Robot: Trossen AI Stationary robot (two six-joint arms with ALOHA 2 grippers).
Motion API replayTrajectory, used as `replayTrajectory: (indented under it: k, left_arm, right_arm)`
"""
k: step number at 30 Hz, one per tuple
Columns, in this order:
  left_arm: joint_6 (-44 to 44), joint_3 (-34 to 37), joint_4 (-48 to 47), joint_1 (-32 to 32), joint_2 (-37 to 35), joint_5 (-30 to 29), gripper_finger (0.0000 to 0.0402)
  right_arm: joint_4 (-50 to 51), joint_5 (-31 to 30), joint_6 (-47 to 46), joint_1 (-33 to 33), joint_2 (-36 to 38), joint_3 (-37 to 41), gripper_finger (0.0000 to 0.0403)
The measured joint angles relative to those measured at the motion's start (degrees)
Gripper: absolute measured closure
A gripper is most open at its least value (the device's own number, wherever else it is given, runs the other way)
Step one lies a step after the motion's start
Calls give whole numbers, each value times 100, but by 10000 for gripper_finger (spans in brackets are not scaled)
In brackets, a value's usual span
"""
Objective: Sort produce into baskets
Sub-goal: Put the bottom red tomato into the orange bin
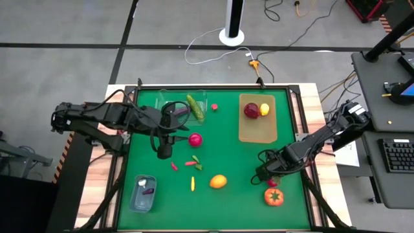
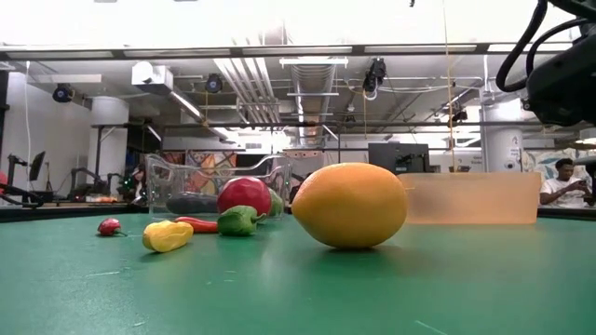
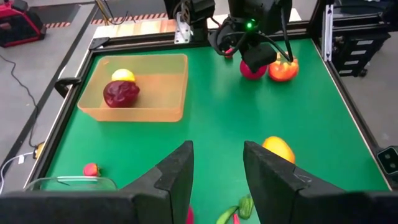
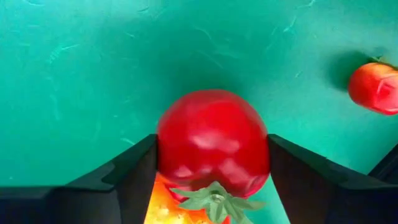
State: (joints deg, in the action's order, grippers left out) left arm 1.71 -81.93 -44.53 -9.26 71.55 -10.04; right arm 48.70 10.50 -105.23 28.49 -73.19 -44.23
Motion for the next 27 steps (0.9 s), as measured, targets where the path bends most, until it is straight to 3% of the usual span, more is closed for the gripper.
replayTrajectory:
  k: [17,27]
  left_arm:
    - [53,0,-6,0,0,4,277]
    - [53,0,-7,0,-2,2,278]
  right_arm:
    - [-21,-55,-126,-2,110,0,145]
    - [-164,-1095,-508,-86,971,0,145]
